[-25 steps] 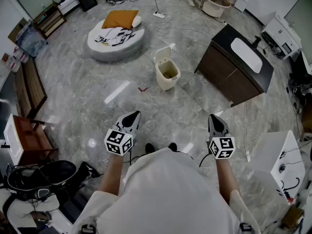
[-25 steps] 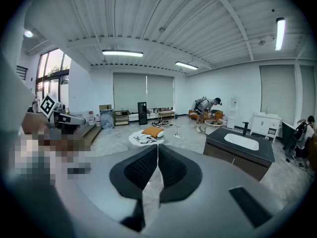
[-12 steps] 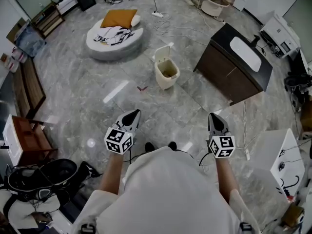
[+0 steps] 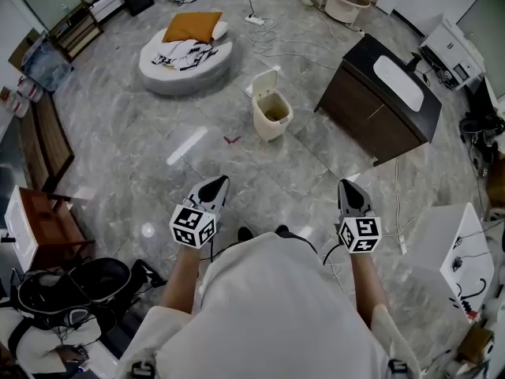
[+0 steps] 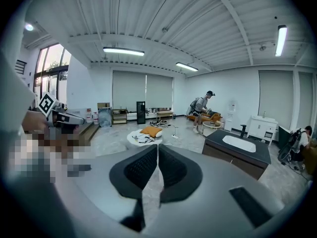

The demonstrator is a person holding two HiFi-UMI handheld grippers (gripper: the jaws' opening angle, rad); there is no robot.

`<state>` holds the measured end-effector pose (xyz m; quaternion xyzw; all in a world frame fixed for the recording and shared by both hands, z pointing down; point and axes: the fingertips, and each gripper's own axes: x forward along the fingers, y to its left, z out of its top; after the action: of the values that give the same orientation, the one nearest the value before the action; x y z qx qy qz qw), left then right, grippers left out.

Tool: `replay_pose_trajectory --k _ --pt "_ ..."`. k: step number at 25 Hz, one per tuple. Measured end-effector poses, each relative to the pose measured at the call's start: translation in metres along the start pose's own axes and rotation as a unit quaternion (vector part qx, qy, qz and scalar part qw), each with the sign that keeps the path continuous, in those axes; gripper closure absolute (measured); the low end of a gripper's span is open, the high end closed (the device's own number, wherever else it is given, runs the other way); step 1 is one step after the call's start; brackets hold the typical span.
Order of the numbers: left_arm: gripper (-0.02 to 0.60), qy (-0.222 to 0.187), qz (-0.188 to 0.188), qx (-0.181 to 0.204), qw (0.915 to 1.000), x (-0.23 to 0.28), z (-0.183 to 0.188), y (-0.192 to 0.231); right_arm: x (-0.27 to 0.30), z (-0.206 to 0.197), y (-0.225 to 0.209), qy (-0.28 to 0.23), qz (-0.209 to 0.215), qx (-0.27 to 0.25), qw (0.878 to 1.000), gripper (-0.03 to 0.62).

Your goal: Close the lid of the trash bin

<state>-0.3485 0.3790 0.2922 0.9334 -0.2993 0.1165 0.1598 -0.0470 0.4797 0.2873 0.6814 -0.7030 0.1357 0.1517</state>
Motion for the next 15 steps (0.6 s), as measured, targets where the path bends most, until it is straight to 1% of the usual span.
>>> replay_pose_trajectory --k 10,15 --pt "0.563 0.003 -0.009 0.002 1.0000 -0.018 -0.011 0.016 -0.006 -0.009 0.027 0.005 -0.016 0.006 1.000 0.560" --pt "0.563 0.005 -0.012 0.001 0.9999 -0.022 -0.012 0.021 -0.009 -0.010 0.033 0.010 -0.023 0.009 1.000 0.560"
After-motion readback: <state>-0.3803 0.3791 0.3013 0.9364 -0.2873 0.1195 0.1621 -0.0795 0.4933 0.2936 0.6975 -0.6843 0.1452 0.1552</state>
